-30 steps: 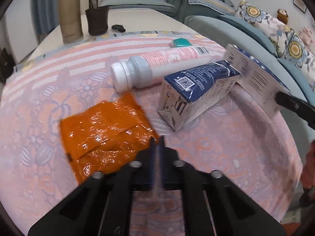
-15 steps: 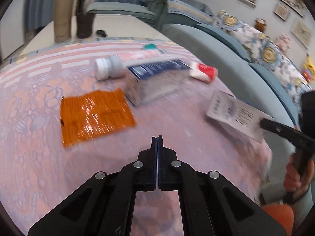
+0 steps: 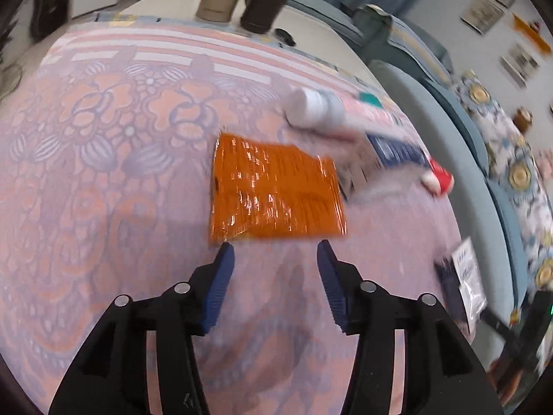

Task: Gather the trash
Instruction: 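Grasp the white milk carton with the right tool while the left tool reaches the orange wrapper, then grasp the orange snack wrapper with the left tool, then carry the wrapper and milk carton over the wastebasket and open both tools, then grasp the second milk carton with the left tool while the right tool grasps the red cup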

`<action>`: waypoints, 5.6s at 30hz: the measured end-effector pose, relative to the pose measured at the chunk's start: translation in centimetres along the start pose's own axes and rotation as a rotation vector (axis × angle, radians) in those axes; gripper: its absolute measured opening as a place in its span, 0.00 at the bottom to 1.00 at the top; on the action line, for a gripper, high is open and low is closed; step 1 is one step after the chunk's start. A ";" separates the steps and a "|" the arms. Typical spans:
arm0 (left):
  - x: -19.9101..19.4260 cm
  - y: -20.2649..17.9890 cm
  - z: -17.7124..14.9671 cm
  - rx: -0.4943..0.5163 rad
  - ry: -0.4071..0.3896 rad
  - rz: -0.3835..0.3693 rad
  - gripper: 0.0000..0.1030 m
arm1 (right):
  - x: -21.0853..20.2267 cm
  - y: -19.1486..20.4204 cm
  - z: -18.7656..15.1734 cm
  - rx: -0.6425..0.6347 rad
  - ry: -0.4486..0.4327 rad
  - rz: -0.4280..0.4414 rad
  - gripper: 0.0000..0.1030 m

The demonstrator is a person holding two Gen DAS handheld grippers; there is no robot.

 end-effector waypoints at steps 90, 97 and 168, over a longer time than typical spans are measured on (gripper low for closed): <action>-6.1 -41.6 7.8 0.638 -0.332 -0.494 0.00 | -11.0 -8.0 10.5 -0.004 -0.334 -0.122 0.52; 0.8 -48.2 4.2 0.663 -0.193 -0.571 0.00 | -8.5 -16.6 9.8 0.153 -0.282 -0.174 0.52; 3.6 -16.7 7.6 0.364 -0.066 -0.221 0.61 | 12.8 7.7 17.6 -0.153 -0.050 0.009 0.28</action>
Point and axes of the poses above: each gripper's, at about its wrist camera, not at the fingertips, and x roughly the way its jaws point, y to its left, z to its top, the point moved 10 cm from there along x, roughly the way its jaws point, and after that the axes turned 14 degrees about x, right-handed, at the moved point
